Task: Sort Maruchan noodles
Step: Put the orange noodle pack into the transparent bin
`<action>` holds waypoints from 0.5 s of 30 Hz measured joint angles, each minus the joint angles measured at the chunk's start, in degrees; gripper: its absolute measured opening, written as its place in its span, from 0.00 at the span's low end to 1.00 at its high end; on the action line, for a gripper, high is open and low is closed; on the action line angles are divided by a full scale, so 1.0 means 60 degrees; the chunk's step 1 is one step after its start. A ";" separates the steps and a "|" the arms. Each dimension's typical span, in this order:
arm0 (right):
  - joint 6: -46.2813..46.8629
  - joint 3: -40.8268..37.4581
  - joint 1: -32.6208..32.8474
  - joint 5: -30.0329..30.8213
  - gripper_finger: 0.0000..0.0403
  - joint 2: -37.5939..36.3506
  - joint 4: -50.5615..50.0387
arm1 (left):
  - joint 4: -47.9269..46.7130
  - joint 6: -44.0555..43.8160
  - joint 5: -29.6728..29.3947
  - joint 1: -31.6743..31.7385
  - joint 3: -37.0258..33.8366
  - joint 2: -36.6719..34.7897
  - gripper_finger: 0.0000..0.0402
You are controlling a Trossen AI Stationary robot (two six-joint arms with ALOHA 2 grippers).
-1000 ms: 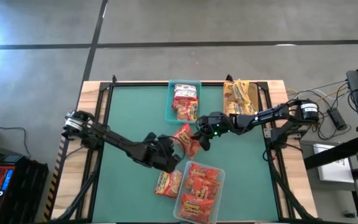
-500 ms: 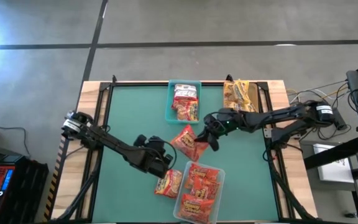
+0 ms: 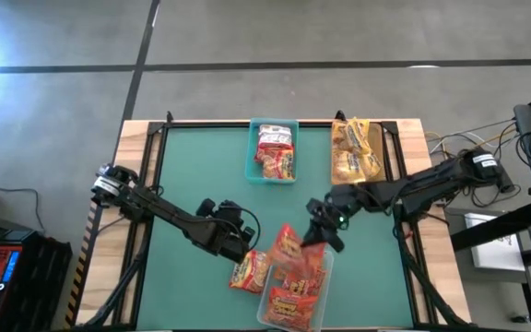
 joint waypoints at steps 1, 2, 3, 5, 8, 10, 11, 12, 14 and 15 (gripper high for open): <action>0.0067 0.0000 0.0237 0.0022 0.02 0.0019 0.0134 | -0.0007 0.0000 0.0000 0.0000 0.0000 0.0000 0.19; 0.0121 0.0000 0.0459 0.0048 0.02 0.0022 0.0298 | -0.0001 -0.0002 0.0000 0.0000 0.0000 0.0000 0.19; 0.0165 0.0000 0.0693 0.0060 0.02 0.0022 0.0460 | -0.0004 0.0001 0.0000 0.0000 0.0000 0.0000 0.19; 0.0198 0.0000 0.1131 0.0218 0.02 0.0022 0.0690 | -0.0001 -0.0002 0.0000 0.0000 0.0000 0.0000 0.19; 0.0199 0.0000 0.1777 0.0868 0.02 0.0103 0.0749 | 0.0003 -0.0051 0.0000 0.0000 0.0000 0.0000 0.19; 0.0194 0.0000 0.2167 0.1367 0.02 0.0285 0.0767 | 0.0006 -0.0131 -0.0001 0.0000 0.0000 0.0000 0.19; 0.0194 0.0000 0.2331 0.1563 0.02 0.0367 0.0745 | 0.0010 -0.0141 0.0000 0.0000 0.0000 0.0000 0.19; 0.0194 0.0000 0.2490 0.1726 0.02 0.0482 0.0754 | 0.0010 -0.0141 -0.0004 0.0000 0.0000 0.0000 0.19; 0.0172 0.0000 0.2773 0.1981 0.02 0.0739 0.0992 | 0.0017 -0.0141 -0.0002 0.0000 0.0000 0.0000 0.19; 0.0160 0.0000 0.2895 0.2092 0.02 0.0880 0.1171 | 0.0014 -0.0141 -0.0004 0.0000 0.0000 0.0000 0.19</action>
